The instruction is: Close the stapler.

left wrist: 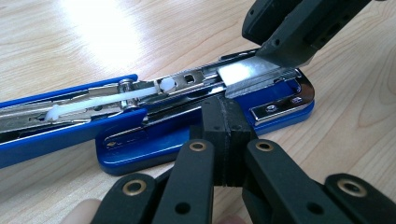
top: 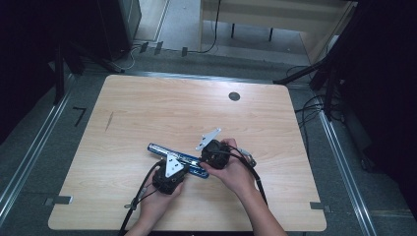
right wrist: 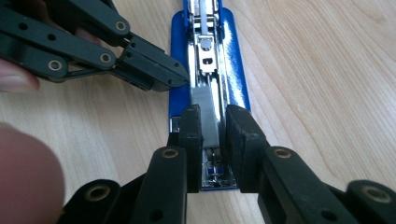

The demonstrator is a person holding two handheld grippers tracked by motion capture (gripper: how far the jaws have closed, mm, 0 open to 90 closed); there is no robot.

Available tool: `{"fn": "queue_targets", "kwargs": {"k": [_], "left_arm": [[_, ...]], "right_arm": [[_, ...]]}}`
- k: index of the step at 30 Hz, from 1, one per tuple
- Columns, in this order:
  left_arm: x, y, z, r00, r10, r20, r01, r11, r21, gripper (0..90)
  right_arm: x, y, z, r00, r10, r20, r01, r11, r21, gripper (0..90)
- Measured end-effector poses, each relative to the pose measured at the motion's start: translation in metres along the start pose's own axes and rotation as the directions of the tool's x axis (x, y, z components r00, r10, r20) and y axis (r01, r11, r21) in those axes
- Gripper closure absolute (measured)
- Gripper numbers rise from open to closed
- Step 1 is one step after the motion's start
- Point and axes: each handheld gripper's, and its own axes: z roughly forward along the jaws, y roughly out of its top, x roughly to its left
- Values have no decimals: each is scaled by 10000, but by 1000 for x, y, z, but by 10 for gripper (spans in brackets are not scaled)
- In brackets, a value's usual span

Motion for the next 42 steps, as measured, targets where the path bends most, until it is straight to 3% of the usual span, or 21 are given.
{"fn": "queue_targets", "kwargs": {"k": [7,10,14,15,22,25,30,33,36,42], "left_arm": [[0,0,0,10000,-19,9,19,10000,-12,900],[0,0,0,10000,-44,6,44,10000,-42,900],[0,0,0,10000,-21,-3,21,10000,-31,900],[0,0,0,10000,-35,-8,35,10000,-40,900],[0,0,0,10000,-36,-4,36,10000,-32,900],[0,0,0,10000,-25,-12,25,10000,-27,900],[0,0,0,10000,-26,-17,26,10000,-33,900],[0,0,0,10000,-25,-22,24,10000,-36,900],[0,0,0,10000,-21,-22,21,10000,-36,900],[0,0,0,10000,-21,-21,21,10000,-34,900]], "right_arm": [[0,-1,0,10000,7,26,-6,10000,-24,762],[3,-2,1,9998,-200,45,201,9996,-192,706],[6,-4,4,9983,-508,283,516,9983,-286,699],[10,-7,8,9948,-821,594,840,9961,-288,717],[14,-13,9,9893,-1094,970,1159,9912,-639,720],[19,-16,9,9792,-1510,1353,1629,9832,-818,715],[20,-16,5,9767,-1564,1470,1733,9787,-1102,735],[20,-15,7,9800,-1571,1224,1700,9800,-1034,742],[20,-15,8,9780,-1686,1225,1818,9775,-1069,745],[25,-16,11,9632,-1982,1817,2202,9692,-1101,794]]}}
